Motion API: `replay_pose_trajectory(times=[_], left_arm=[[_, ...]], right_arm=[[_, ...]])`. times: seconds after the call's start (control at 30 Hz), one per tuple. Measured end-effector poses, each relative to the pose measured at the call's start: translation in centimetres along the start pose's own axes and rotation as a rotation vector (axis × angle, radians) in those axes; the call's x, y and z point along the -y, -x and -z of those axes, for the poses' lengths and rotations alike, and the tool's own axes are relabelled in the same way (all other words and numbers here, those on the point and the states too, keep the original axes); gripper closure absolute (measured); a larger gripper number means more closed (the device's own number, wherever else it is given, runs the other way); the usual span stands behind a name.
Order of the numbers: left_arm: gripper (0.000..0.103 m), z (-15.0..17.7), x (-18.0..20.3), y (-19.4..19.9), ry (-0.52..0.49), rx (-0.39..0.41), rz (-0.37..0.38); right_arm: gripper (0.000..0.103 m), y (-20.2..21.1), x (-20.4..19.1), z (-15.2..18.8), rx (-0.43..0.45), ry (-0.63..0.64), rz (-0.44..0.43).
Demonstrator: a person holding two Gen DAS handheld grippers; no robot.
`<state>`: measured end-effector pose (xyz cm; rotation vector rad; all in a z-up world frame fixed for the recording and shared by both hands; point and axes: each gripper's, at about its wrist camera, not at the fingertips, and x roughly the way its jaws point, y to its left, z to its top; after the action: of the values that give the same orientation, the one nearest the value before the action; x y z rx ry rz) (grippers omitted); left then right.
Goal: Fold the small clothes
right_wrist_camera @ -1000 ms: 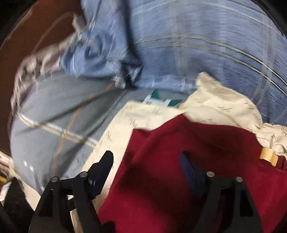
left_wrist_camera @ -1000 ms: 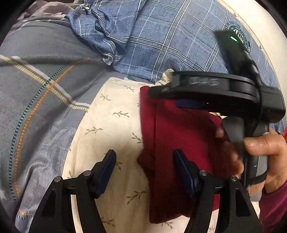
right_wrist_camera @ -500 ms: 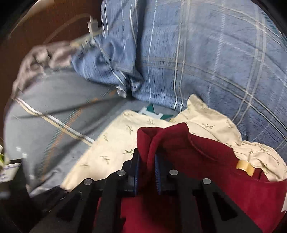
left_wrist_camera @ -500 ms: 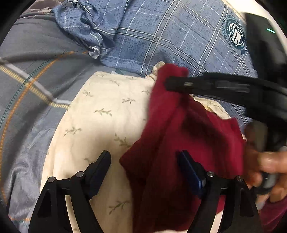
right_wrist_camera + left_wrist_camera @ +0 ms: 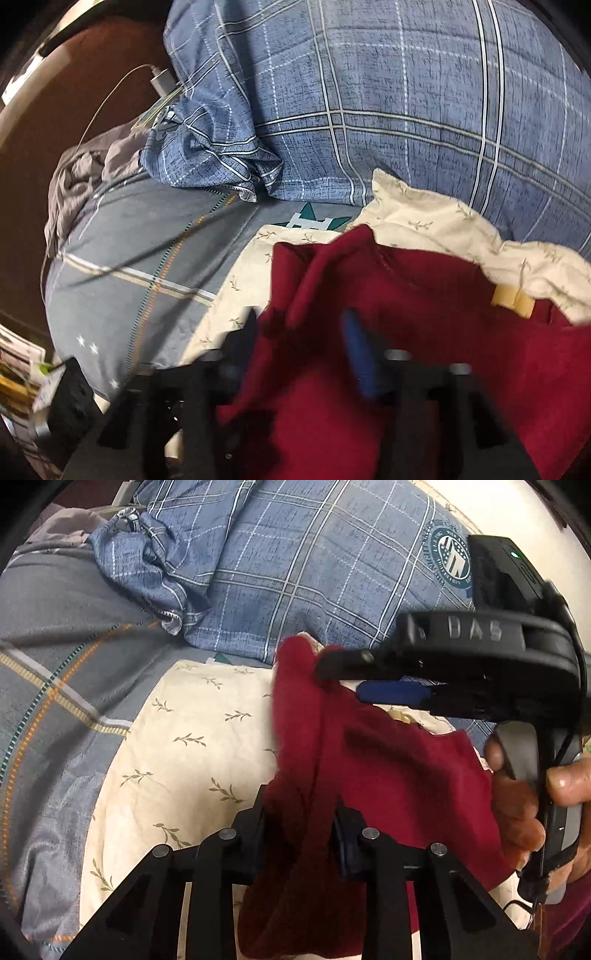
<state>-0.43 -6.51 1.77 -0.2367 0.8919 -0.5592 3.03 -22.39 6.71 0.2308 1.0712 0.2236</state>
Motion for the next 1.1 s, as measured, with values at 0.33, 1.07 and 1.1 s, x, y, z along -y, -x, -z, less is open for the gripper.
replay_pose_trajectory(times=[0.33,1.07,1.1], left_arm=[[0.076,0.2,0.5,0.2,-0.026,-0.002,-0.025],[0.047,1.1,1.3,0.7,-0.058,-0.006,-0.09],[0.061,1.2,1.3,0.7,-0.053,-0.009,-0.077]], right_arm=[[0.047,-5.3,-2.5,0.2,-0.076,0.086,0.122],[0.084,-0.2,1.5,1.3,0.047,-0.011,-0.005],[0.084,-0.1,1.7,1.3,0.049,-0.013,-0.004]])
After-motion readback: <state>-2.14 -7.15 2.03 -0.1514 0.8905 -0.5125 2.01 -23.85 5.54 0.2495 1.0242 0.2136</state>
